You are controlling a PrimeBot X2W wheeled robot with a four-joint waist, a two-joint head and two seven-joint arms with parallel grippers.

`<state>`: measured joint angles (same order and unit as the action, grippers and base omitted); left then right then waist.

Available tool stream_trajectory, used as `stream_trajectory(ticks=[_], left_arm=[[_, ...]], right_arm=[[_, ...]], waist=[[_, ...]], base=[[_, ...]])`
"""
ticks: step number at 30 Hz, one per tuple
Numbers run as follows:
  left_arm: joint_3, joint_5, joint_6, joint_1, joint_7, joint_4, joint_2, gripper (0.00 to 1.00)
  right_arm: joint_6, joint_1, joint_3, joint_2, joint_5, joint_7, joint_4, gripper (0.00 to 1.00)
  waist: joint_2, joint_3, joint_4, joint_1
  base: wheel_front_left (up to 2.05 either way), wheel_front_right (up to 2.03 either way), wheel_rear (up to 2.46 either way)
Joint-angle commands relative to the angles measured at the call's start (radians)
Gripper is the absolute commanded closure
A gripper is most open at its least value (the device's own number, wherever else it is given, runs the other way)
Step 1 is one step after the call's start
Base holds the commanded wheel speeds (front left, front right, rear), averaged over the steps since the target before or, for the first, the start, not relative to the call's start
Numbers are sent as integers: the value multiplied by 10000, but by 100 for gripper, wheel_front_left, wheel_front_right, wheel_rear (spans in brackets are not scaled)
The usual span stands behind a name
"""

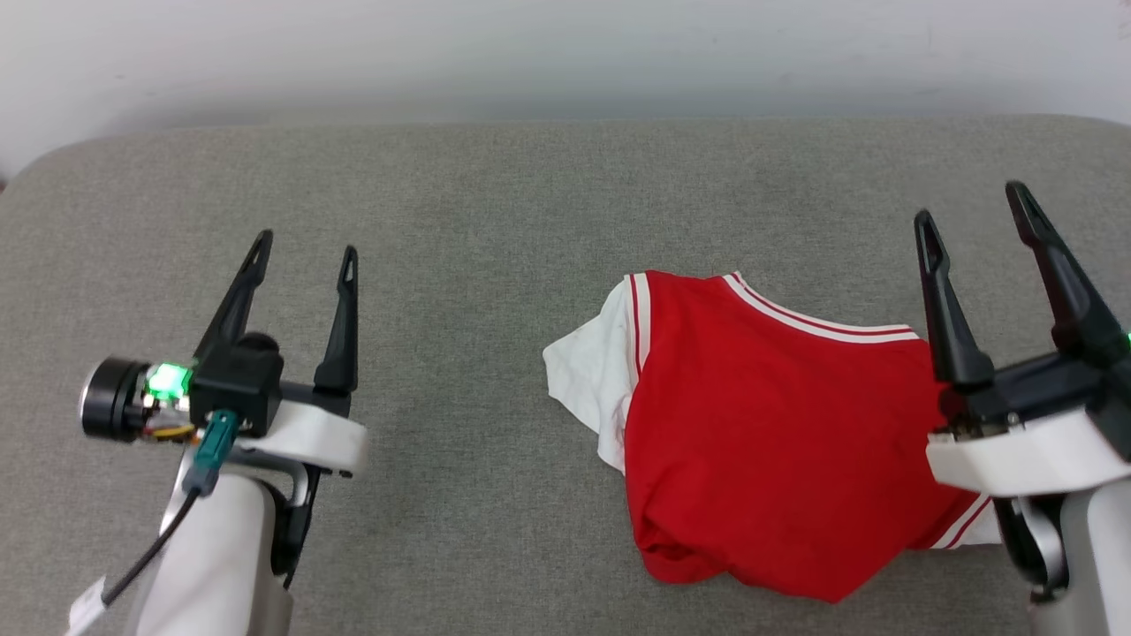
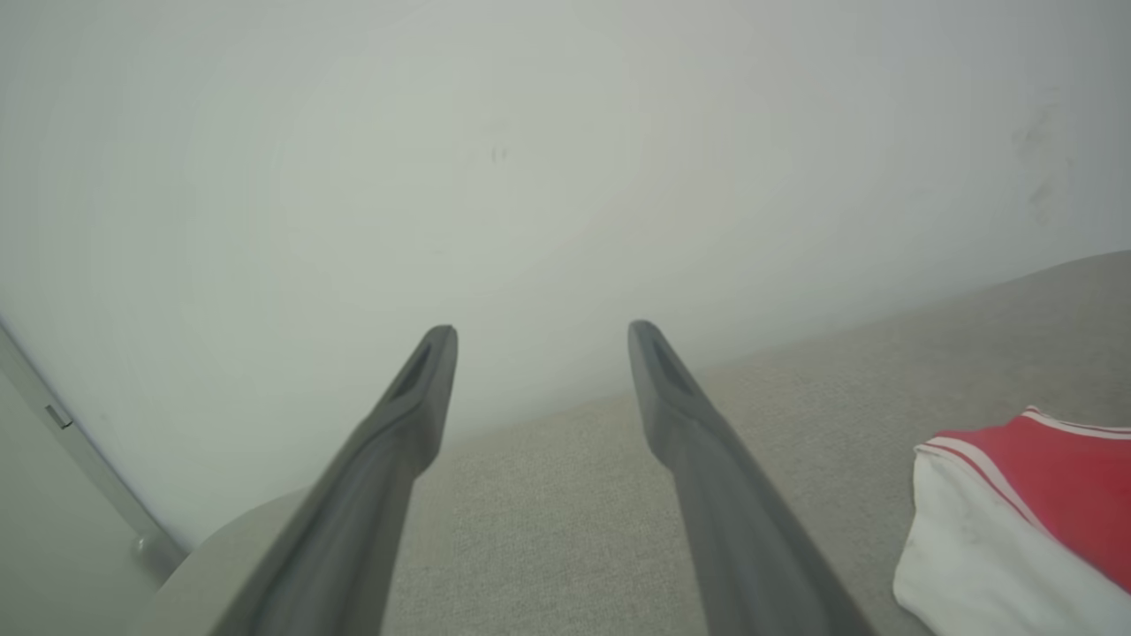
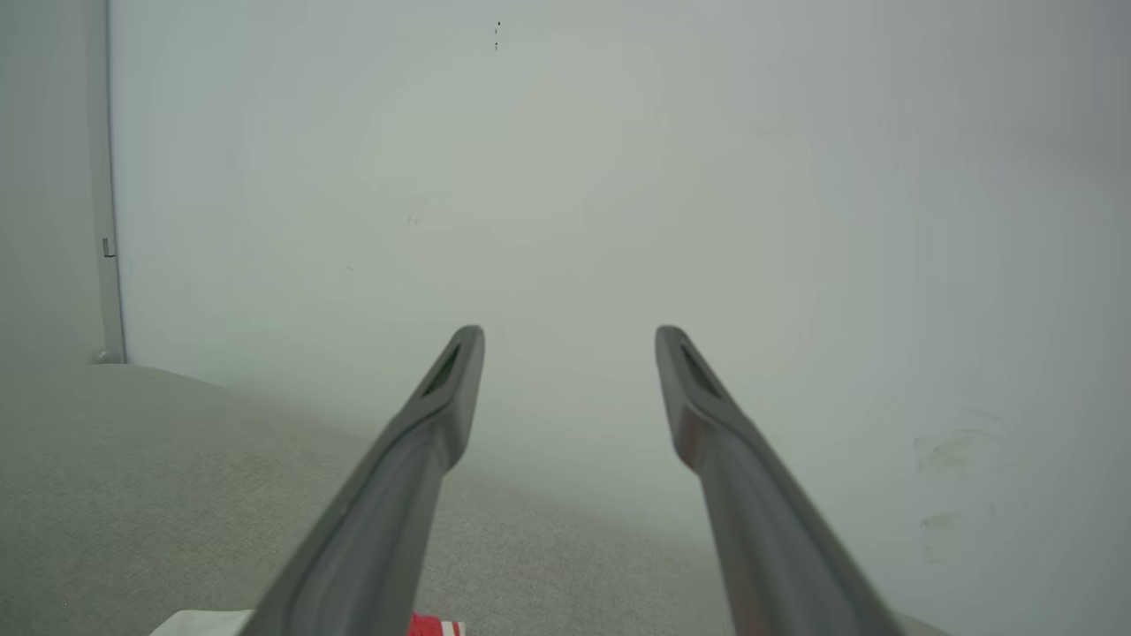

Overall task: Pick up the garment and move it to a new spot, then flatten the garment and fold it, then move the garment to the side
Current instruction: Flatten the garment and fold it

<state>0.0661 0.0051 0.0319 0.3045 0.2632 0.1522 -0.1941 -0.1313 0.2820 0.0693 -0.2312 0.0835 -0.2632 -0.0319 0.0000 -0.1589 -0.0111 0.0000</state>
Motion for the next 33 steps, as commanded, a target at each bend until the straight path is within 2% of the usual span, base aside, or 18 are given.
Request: stream_trajectory(ticks=[1,6,11,14,25,29,33], left_arm=[[92,64,112,226,23,199,-116,0],[519,-27,647,1753,-124,1419,-528,0],[1519,-619,953,3445,-1582,2349,-867,0],[3008,-1581,966,4286,-2839,2543,-1170,0],[8951,-6551,968,7453,-7769,1858,-3122,0],[10552,-8082,969,8299,-9274,1499,-3526,0],[11791,-8887,970,8907,-10257,1352,-3723,0]], right_arm=[[12,-341,-101,154,-27,-19,-186,0],[10,-1371,-377,657,-167,-21,-887,0],[10,-2027,-643,990,-294,-21,-1092,0],[10,-2236,-707,1113,-351,-21,-1127,0],[10,-1949,-463,1245,-665,-22,-1262,0],[10,-1708,-321,1253,-725,-22,-1285,0],[10,-1418,-163,1260,-771,-22,-1219,0]], waist=[[0,-18,6,0],[0,-54,-84,0],[0,-208,-234,0],[0,-336,-356,0],[0,-1074,-924,0],[0,-1414,-1136,0],[0,-1780,-1337,0]], base=[[0,0,0],[0,0,0],[0,0,0],[0,0,0],[0,0,0],[0,0,0],[0,0,0]])
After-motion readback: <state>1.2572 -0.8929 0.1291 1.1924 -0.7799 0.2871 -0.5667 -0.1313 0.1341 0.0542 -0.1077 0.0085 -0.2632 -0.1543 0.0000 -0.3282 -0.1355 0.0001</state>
